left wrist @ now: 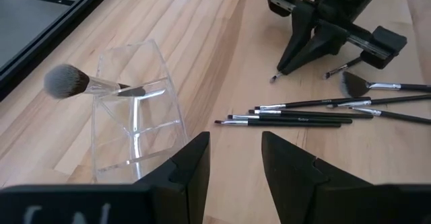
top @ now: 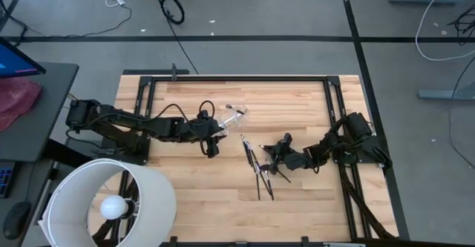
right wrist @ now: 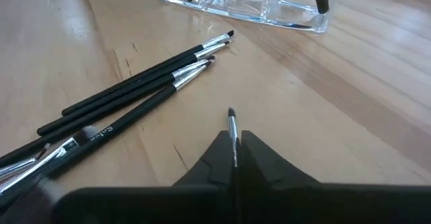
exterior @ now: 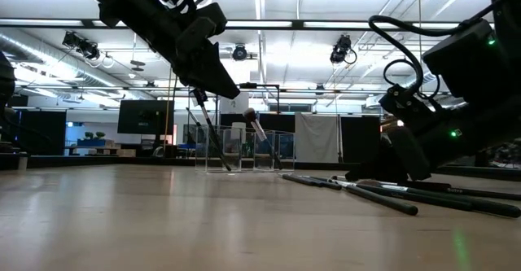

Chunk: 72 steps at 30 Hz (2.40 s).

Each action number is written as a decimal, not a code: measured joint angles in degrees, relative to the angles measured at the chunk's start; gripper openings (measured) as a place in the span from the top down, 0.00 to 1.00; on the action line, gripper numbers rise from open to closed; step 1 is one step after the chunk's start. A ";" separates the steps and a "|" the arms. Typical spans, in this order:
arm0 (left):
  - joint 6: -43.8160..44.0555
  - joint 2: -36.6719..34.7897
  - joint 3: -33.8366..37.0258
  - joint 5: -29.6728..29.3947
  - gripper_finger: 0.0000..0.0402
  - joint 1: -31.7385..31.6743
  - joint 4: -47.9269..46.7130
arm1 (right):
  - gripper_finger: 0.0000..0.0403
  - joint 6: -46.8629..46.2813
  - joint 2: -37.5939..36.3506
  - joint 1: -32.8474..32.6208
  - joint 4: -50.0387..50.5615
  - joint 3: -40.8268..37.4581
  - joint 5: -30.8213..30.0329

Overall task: Put items in baskets/containers
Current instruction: Put the black eyeshadow brush into the transparent organizer

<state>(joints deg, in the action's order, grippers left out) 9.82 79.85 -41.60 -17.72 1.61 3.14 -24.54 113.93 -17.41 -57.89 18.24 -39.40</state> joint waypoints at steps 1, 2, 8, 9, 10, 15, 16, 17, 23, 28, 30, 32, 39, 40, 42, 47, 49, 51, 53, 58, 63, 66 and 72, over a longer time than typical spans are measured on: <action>0.03 0.00 0.00 0.00 0.66 0.00 0.03 | 0.96 0.19 0.04 0.04 -0.58 -0.05 0.27; 0.22 0.00 0.01 0.01 0.66 0.00 0.16 | 0.96 1.05 0.13 0.10 -1.44 -0.08 0.70; 1.22 0.00 0.04 5.80 0.66 0.24 5.27 | 0.97 9.62 0.85 1.67 -9.88 -0.09 3.74; 0.11 0.00 0.04 7.37 0.66 0.49 6.79 | 0.97 10.69 0.95 2.26 -11.60 -0.11 4.53; -0.98 0.00 0.04 8.68 0.66 0.86 8.10 | 0.97 11.65 0.96 3.07 -13.76 -0.11 5.56; -8.99 0.00 0.04 10.25 0.66 2.43 11.35 | 0.97 11.84 0.79 8.04 -23.17 0.43 16.06; -10.33 0.00 0.04 10.19 0.66 2.41 11.31 | 0.97 11.72 0.78 8.97 -25.22 0.83 18.29; -10.86 0.30 0.04 10.07 0.66 2.28 11.54 | 0.97 11.72 0.72 9.81 -27.21 1.23 21.00; -11.73 4.84 -0.04 10.08 0.66 0.80 15.37 | 0.97 11.53 0.66 13.10 -29.53 7.43 38.51; -11.61 7.38 0.02 12.09 0.66 0.79 16.46 | 0.96 11.77 0.60 13.67 -27.22 12.25 41.91; -11.05 7.67 0.02 13.62 0.66 0.86 16.83 | 0.96 12.69 0.52 13.91 -26.30 12.97 42.11; -9.82 7.74 0.02 13.96 0.66 0.87 16.74 | 0.96 13.15 0.52 14.13 -25.97 13.09 42.43; -9.35 7.74 0.02 13.07 0.66 0.84 17.14 | 0.97 12.83 0.50 14.78 -21.83 13.09 42.32; -9.84 7.74 0.02 13.07 0.66 0.85 17.28 | 0.97 12.73 0.50 14.78 -21.03 13.09 42.34; -10.50 7.74 0.02 13.05 0.66 0.85 17.66 | 0.97 11.99 0.50 14.78 -20.70 13.11 42.25; -10.44 7.74 0.02 13.88 0.66 0.81 16.22 | 0.97 11.90 0.47 14.78 -22.86 13.13 41.84; -10.43 7.74 0.02 13.94 0.66 0.84 16.12 | 0.97 12.21 0.46 14.78 -23.50 13.13 41.83; -10.43 7.74 0.02 14.09 0.66 0.92 16.13 | 0.97 12.98 0.46 14.78 -24.31 13.13 41.81; -10.43 7.74 0.02 14.75 0.66 0.88 16.14 | 0.97 13.07 0.46 14.78 -24.61 13.13 41.81; -10.43 7.74 0.02 15.07 0.66 0.87 16.12 | 0.97 13.23 0.46 14.78 -25.87 13.13 41.81; -10.45 7.74 0.02 15.10 0.70 0.87 16.11 | 0.97 13.27 0.46 14.78 -26.10 13.13 41.81; -10.50 7.74 0.02 15.10 0.76 0.87 16.11 | 0.97 13.27 0.46 14.78 -26.12 13.13 41.82; -10.51 7.74 0.02 15.26 0.91 0.89 16.09 | 0.97 13.44 0.46 14.78 -26.20 13.13 41.53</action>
<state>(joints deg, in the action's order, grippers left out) -0.69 87.59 -41.58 -2.46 2.49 19.23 -11.09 114.39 -2.63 -84.09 31.38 2.13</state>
